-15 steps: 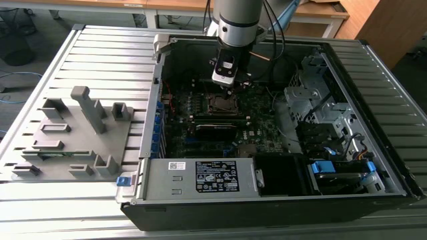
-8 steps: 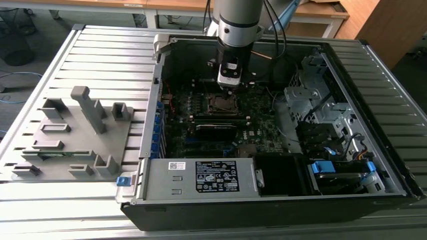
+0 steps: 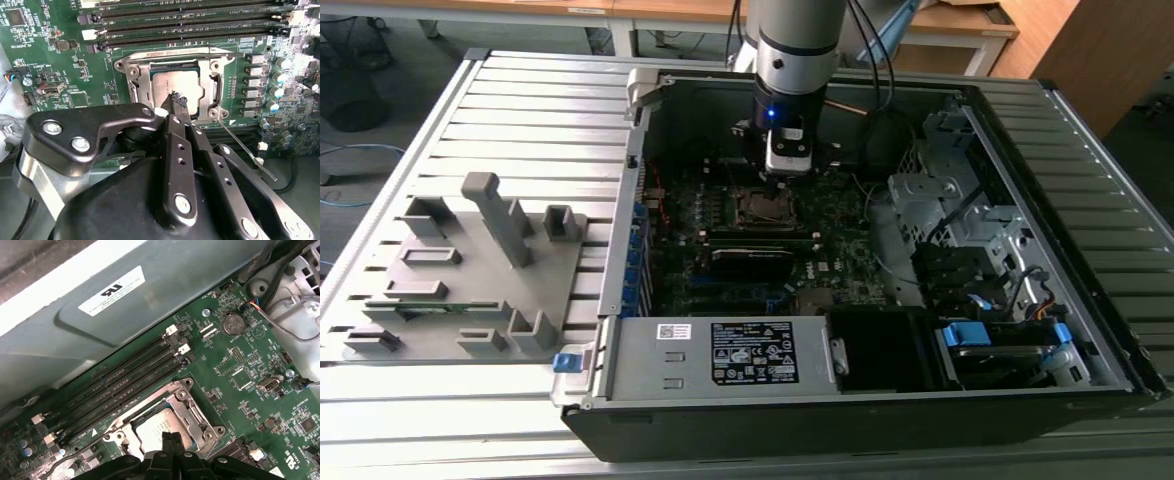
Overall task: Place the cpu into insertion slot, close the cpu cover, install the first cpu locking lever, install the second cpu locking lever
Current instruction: 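Close the cpu cover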
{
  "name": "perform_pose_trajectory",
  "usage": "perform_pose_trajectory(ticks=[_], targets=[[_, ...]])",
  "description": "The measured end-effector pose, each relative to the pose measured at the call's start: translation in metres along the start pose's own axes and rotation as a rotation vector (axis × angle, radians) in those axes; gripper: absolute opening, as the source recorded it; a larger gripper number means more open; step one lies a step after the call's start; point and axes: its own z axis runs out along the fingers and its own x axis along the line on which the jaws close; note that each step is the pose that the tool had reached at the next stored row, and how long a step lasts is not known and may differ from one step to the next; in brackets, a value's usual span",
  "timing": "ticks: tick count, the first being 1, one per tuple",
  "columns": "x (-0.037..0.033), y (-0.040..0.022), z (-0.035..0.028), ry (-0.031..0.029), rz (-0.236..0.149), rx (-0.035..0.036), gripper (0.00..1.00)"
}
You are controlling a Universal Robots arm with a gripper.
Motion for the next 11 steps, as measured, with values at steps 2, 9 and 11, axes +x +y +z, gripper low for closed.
perform_pose_trajectory(ticks=[2,9,11], targets=[[0.0000,0.0000,0.0000,0.0000,0.000,0.0000,0.11],[0.0000,0.0000,0.0002,0.0007,-0.026,-0.0001,0.11],[0.0000,0.0000,0.0003,0.0016,-0.062,-0.0001,0.11]])
